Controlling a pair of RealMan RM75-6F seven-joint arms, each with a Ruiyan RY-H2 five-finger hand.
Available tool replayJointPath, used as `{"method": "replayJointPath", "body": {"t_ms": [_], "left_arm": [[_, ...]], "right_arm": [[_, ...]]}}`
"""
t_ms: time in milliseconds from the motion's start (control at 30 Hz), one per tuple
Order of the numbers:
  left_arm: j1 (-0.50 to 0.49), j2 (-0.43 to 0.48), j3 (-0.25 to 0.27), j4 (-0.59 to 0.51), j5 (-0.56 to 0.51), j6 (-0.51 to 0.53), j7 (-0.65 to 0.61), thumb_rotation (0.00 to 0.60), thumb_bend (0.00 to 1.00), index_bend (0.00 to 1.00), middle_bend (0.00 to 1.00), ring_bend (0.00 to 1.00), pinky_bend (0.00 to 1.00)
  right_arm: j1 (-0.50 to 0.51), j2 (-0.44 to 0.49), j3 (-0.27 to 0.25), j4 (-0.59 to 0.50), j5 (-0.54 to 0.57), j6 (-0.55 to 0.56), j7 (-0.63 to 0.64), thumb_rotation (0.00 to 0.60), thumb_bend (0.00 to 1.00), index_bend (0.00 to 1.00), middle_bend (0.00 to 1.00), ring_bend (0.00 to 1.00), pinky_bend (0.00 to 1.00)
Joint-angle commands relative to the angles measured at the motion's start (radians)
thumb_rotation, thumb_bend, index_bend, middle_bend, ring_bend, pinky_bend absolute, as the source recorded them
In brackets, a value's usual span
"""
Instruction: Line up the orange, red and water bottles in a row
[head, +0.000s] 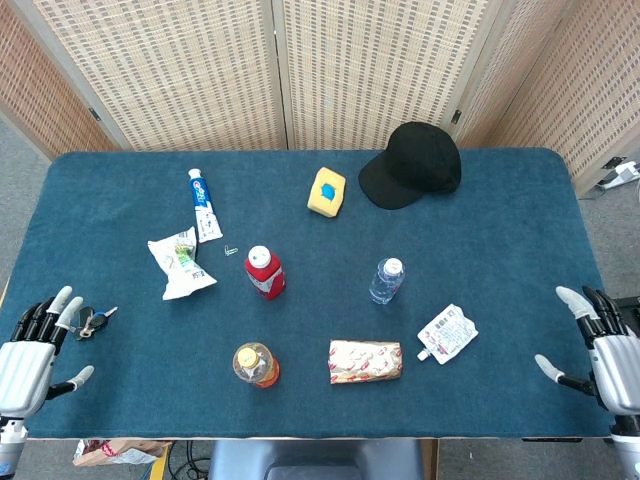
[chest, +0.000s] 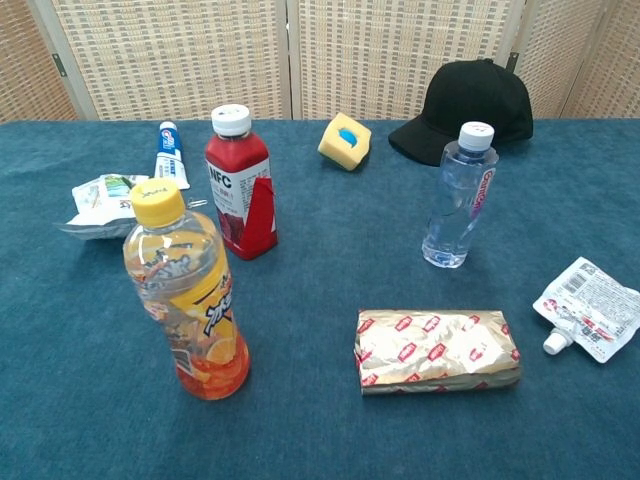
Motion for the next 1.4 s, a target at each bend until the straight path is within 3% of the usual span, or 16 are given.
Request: {"method": "replayJointPath", "body": {"t_ms": [33, 600, 1100, 1400], "left_arm": [[-0.001, -0.001, 0.0, 0.0, 0.0, -0.001, 0.0, 0.6, 0.12, 0.0, 0.0, 0.03, 0.05], [-0.027, 0.006, -0.014, 0.023, 0.009, -0.021, -0.035, 0.6, 0.12, 0.0, 0.0, 0.03, 0.05], [-0.19, 0.017, -0.061, 0.139, 0.019, -0.195, -0.376, 0.6, 0.12, 0.0, 0.0, 0.03, 0.05], [-0.326, -0.035, -0.098, 0.24, 0.017, -0.321, -0.544, 0.6, 0.12, 0.0, 0.0, 0.06, 0.06]], "right_arm": [[0.004, 0.001, 0.0, -0.002, -0.001, -0.005, 0.004, 0.6, 0.2, 0.12, 0.15, 0.01, 0.04], [0.0, 0.011, 0.011, -0.015, -0.007, 0.027, 0.014, 0.6, 0.22, 0.12, 0.15, 0.01, 0.04], [-0.012, 0.023, 0.01, -0.021, -0.015, 0.053, 0.013, 0.6, 0.22, 0.12, 0.15, 0.01, 0.04], [-0.01, 0.025, 0.011, -0.036, -0.018, 0.047, -0.006, 0.6, 0.22, 0.12, 0.15, 0.01, 0.04]]}}
